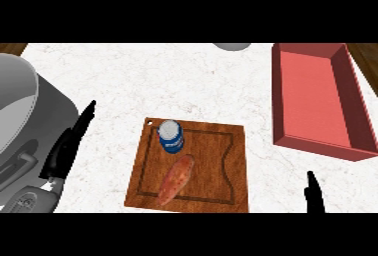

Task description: Pick the can from the cutting board and place it in the cardboard box

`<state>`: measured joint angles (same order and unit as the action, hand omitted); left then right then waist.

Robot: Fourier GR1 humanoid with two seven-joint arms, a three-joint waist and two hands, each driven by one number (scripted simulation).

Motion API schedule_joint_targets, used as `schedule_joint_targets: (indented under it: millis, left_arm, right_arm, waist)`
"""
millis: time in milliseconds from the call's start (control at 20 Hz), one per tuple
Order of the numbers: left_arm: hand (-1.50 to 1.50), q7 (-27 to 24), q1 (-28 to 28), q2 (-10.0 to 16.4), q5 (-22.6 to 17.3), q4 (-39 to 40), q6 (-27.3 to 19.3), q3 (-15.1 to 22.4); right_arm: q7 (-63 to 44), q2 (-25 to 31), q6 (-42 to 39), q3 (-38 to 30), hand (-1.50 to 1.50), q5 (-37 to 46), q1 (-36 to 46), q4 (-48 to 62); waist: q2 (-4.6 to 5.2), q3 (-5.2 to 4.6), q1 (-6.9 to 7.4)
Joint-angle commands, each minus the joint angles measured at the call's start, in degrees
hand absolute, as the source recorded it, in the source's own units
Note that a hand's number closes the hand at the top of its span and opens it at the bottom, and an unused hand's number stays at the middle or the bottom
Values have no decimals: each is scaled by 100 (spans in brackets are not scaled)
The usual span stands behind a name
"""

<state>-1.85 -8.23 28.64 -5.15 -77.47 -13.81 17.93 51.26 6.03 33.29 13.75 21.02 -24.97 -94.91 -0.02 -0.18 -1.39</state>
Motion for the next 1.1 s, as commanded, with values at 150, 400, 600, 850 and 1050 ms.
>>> schedule_joint_targets:
  millis: [150,400,600,850,1050]
  left_arm:
    - [0,-60,-78,-211,110,205,0,29]
    - [0,-11,-23,-145,150,23,91,-3]
    - [0,-200,-239,-160,166,426,166,-158]
    - [0,-199,-212,-84,124,386,379,-279]
    - [0,-337,-298,-400,359,672,275,-166]
  right_arm:
    - [-1905,-134,346,1385,-150,2440,-1393,-1436]
    - [-3648,-585,-194,1644,-150,4306,-1501,-2061]
    - [-5180,-596,-258,2592,-150,5446,-1253,-2147]
    - [-6985,-601,-1146,3126,-150,6429,-412,-2214]
    - [-8524,-601,-1664,3717,-150,6493,692,-1918]
  waist:
    - [16,-15,66]
    - [24,-7,152]
    - [47,-9,114]
    - [33,5,167]
    - [30,8,156]
